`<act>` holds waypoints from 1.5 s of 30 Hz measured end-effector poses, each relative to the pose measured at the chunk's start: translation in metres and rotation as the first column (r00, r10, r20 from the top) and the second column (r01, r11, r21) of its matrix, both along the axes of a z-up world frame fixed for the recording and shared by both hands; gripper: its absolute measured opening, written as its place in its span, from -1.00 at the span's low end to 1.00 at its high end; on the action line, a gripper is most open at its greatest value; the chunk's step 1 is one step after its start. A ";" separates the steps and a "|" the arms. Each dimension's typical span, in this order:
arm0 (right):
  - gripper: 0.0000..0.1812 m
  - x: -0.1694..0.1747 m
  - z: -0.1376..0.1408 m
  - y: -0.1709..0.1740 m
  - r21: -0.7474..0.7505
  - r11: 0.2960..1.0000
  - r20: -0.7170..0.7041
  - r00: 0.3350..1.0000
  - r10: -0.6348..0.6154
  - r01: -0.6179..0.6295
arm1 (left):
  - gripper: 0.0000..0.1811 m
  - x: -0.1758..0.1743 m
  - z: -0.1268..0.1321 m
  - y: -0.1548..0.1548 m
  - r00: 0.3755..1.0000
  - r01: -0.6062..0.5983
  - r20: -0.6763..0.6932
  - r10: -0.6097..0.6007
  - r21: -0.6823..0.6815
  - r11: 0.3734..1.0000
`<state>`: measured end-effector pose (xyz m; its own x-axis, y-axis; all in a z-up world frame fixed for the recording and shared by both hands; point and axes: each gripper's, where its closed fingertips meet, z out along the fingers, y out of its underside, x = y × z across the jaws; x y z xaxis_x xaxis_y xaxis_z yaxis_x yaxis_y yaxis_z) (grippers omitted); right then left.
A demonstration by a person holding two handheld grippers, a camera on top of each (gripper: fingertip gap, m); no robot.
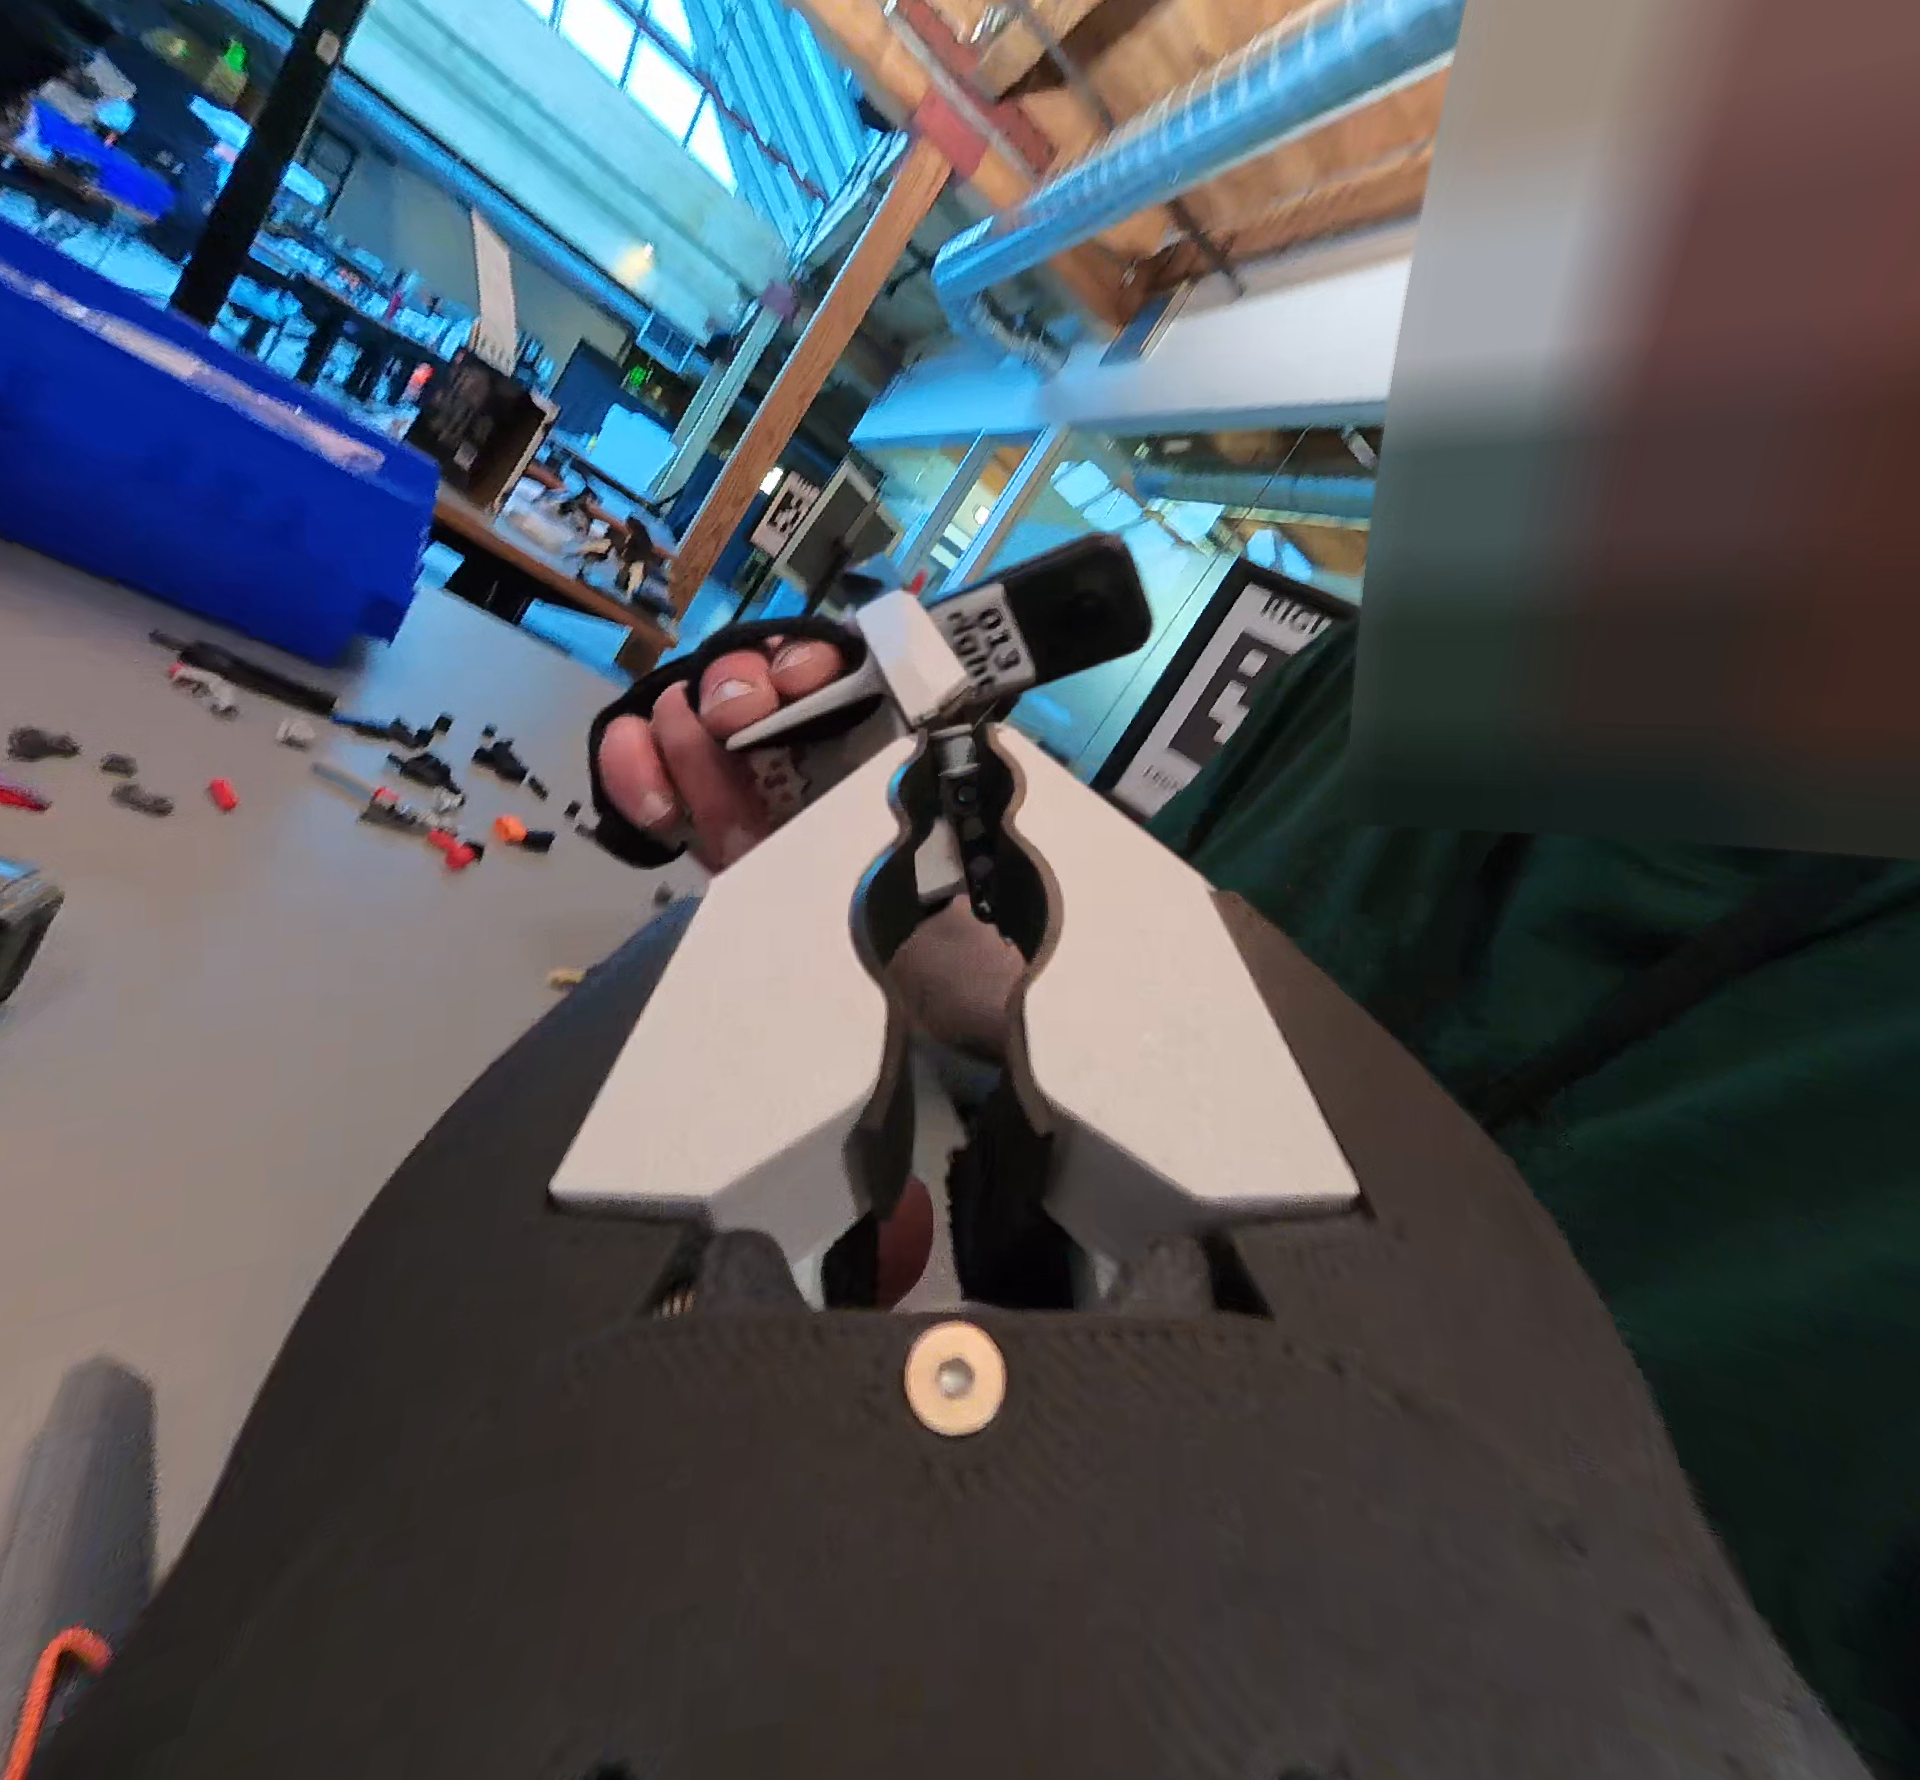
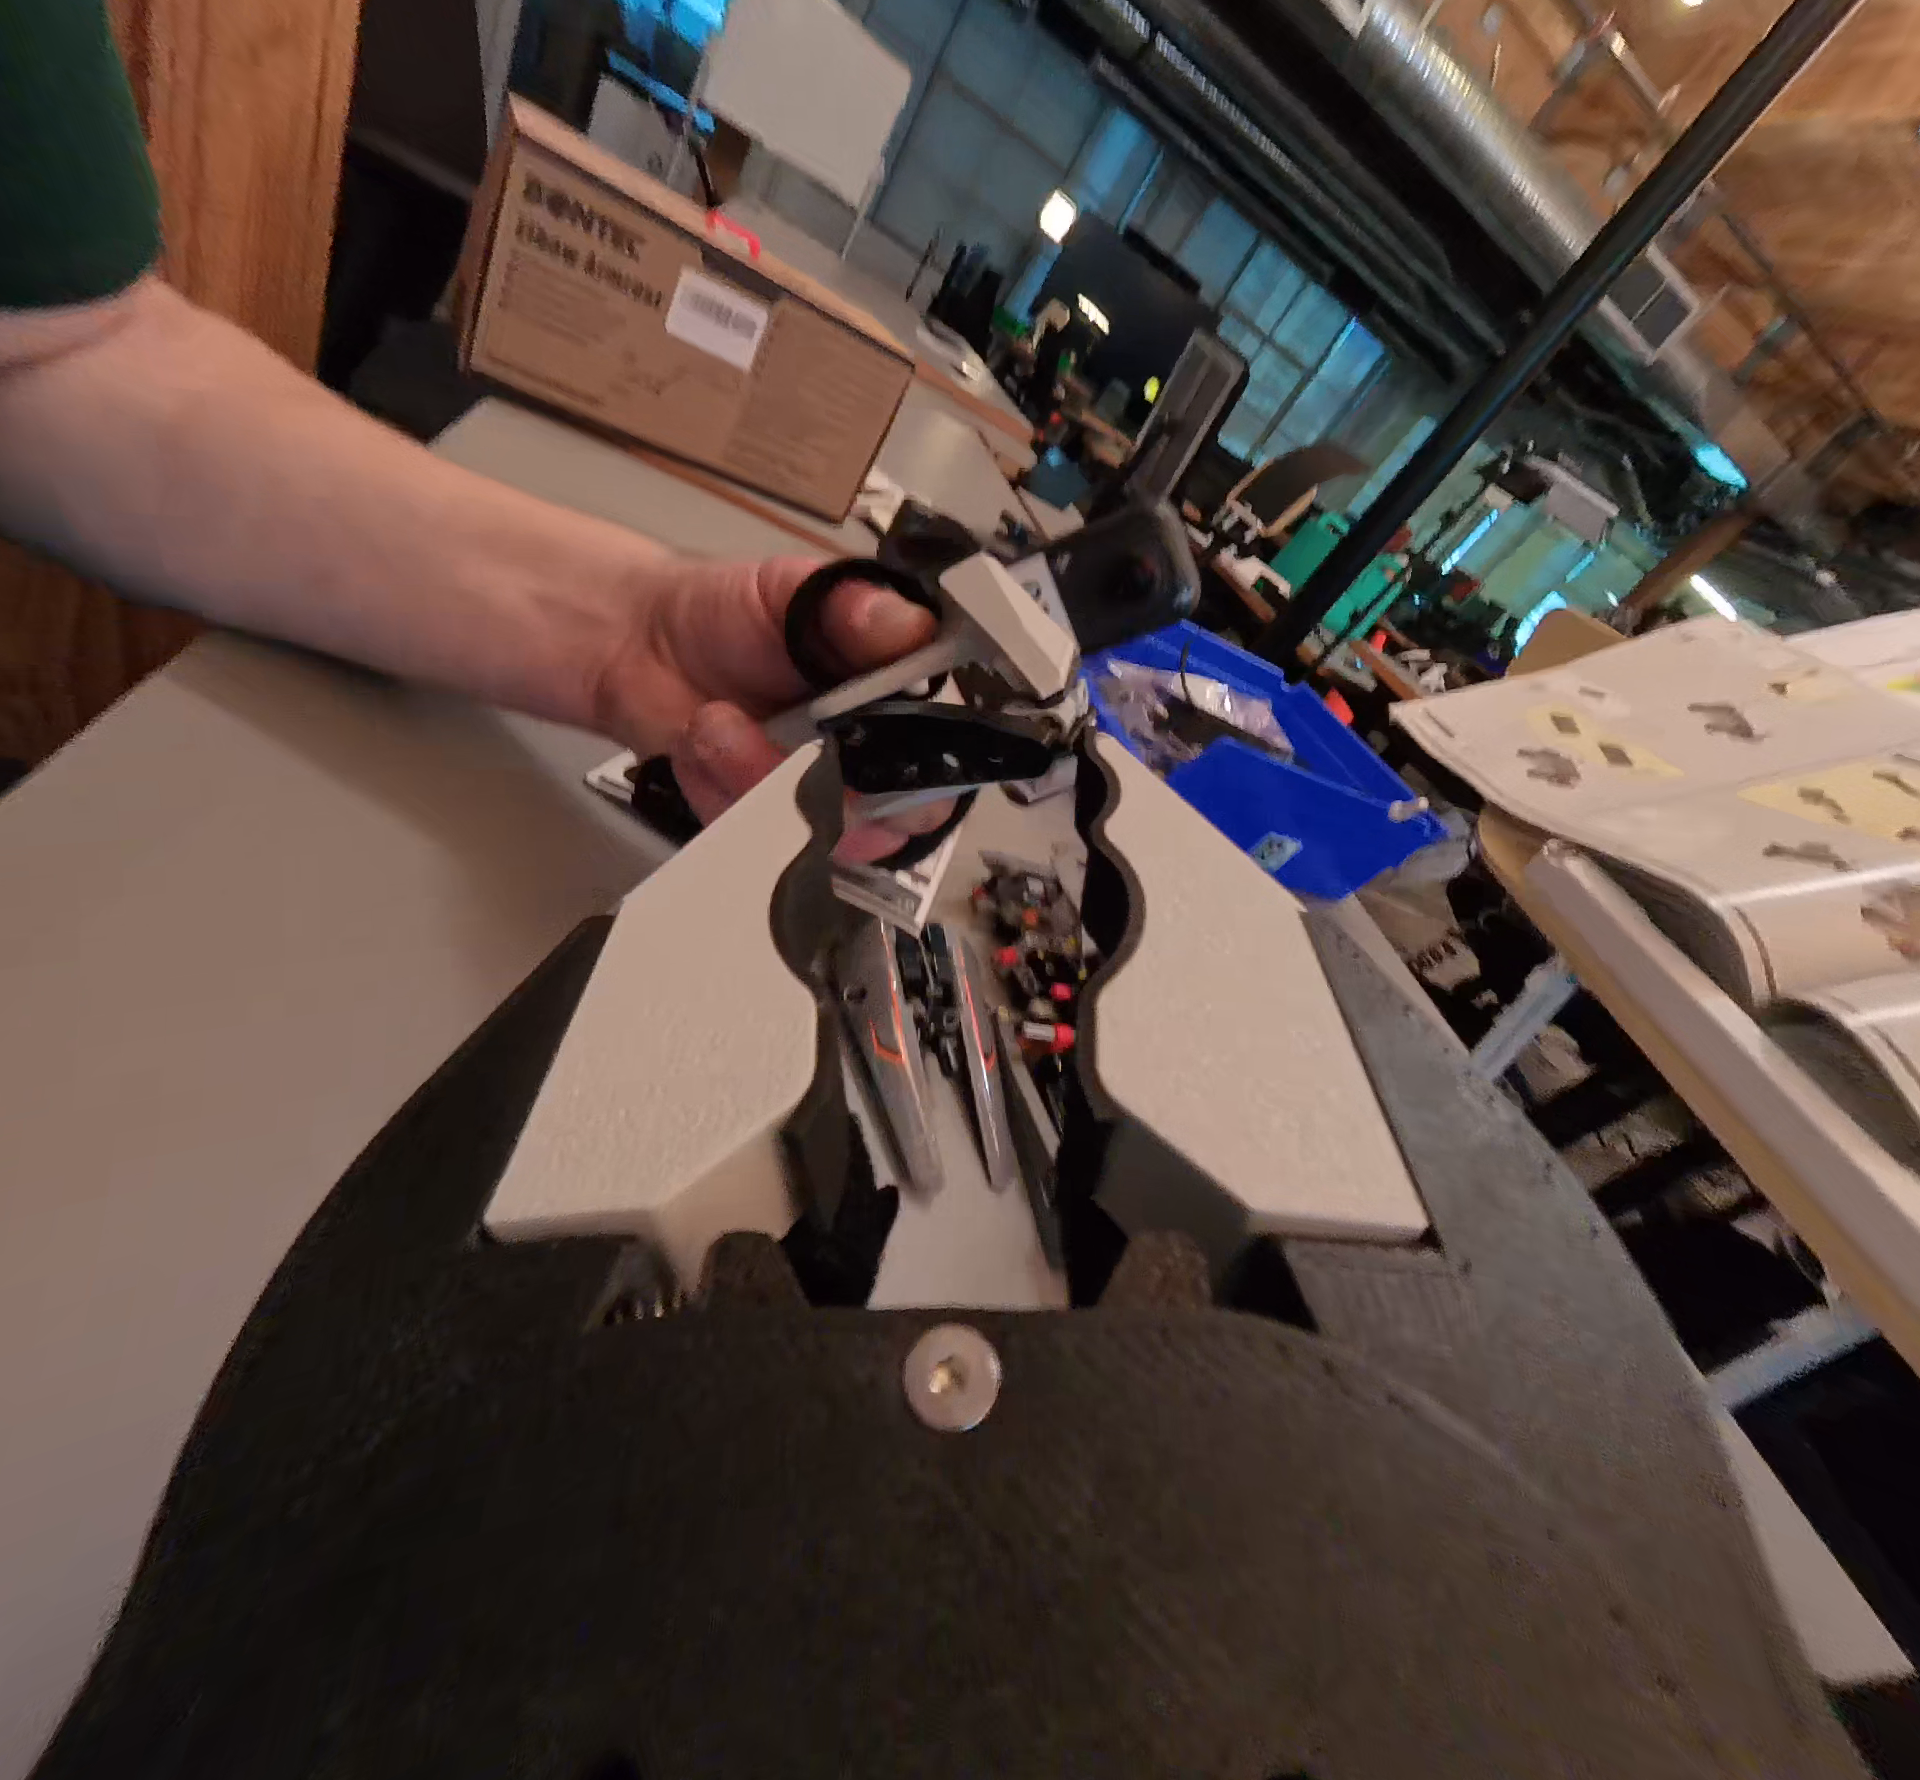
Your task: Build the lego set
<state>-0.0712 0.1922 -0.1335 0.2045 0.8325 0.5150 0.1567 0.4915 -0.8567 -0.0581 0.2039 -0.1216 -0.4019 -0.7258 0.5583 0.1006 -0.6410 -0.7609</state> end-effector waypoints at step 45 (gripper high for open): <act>-0.84 0.046 -0.147 0.031 -0.356 0.918 0.556 0.829 0.058 0.175 | -0.94 0.040 -0.160 0.018 0.585 0.200 -0.658 0.475 0.684 0.702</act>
<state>-0.0253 0.2232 -0.2805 0.0417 0.9780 0.2042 0.6710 0.1240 -0.7310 -0.0182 0.2223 -0.2819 0.0590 -0.9967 -0.0558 -0.6675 0.0022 -0.7446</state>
